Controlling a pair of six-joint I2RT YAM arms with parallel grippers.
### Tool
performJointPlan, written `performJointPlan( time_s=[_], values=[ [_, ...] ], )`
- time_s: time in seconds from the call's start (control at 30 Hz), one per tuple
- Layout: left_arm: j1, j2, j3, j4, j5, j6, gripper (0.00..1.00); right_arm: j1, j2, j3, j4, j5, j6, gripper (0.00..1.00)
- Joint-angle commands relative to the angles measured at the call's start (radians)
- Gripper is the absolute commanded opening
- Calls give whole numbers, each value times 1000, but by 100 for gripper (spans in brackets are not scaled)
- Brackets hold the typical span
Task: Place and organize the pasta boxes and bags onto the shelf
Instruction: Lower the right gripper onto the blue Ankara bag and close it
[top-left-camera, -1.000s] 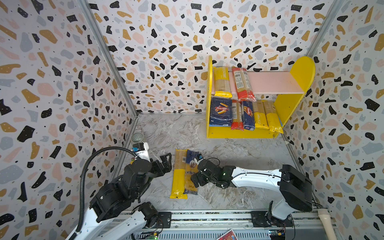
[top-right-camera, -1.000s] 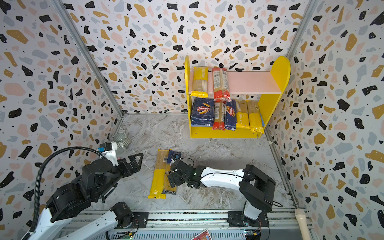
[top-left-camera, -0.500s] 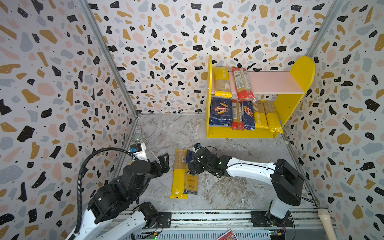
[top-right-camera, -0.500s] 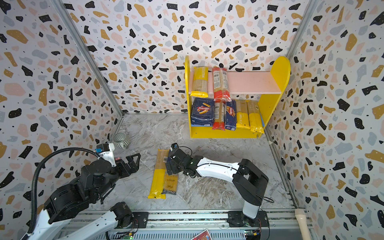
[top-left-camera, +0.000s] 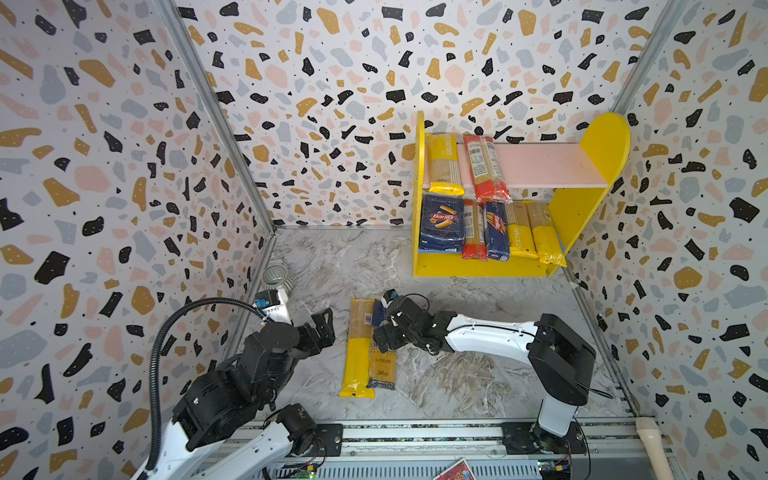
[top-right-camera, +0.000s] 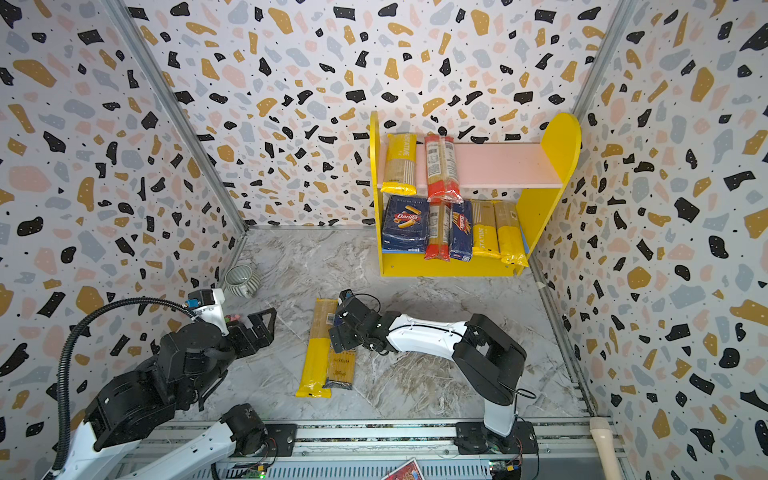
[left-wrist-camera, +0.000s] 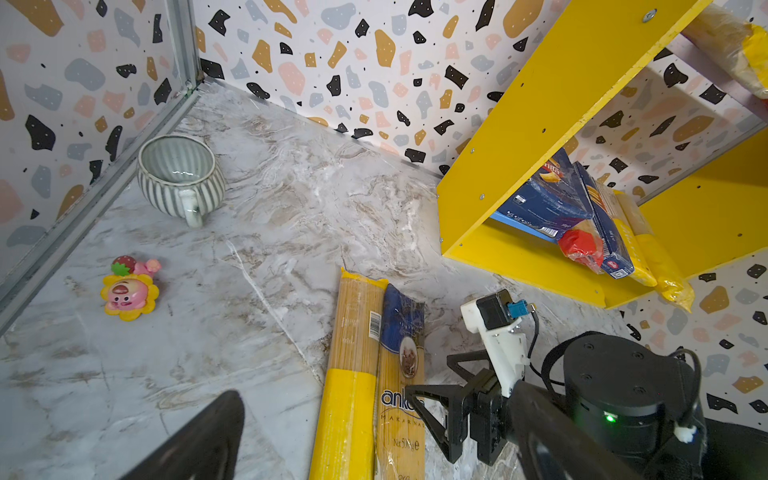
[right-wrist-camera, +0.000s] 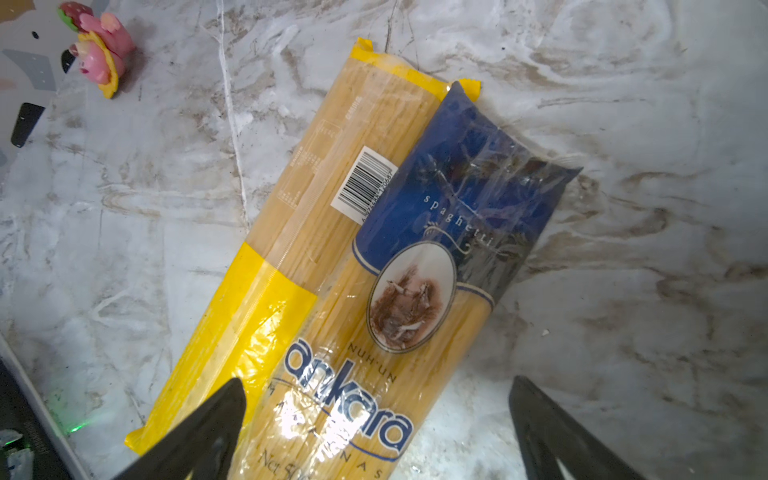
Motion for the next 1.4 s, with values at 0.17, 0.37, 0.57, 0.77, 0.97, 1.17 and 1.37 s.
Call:
performJointPlan(
  time_s=[0.17,0.37,0.57,0.77,0.97,1.17,1.37],
  values=[
    [-3,28,52,-6,-21,1,100,-5,-1,28,2,-13,-3,99],
    [-3,58,98,-39,-34,0,100,-5,6,50,0,-10,-10,99],
    [-3,74,115,-76,-37,-46,99,-3,43,117,-20,4,-34,99],
    [-2,93,156,-97,-44,-70,100,-4,52,150,-24,1,-41,99],
    [-2,131,170,-93,-48,-69,100,-8,39,121,-37,24,-42,99],
    [-2,126,132,-52,-28,-66,100,-12,5,60,-21,38,-31,99],
    [-2,133,132,-36,-17,-38,100,-16,0,47,-27,36,-10,99]
  ],
)
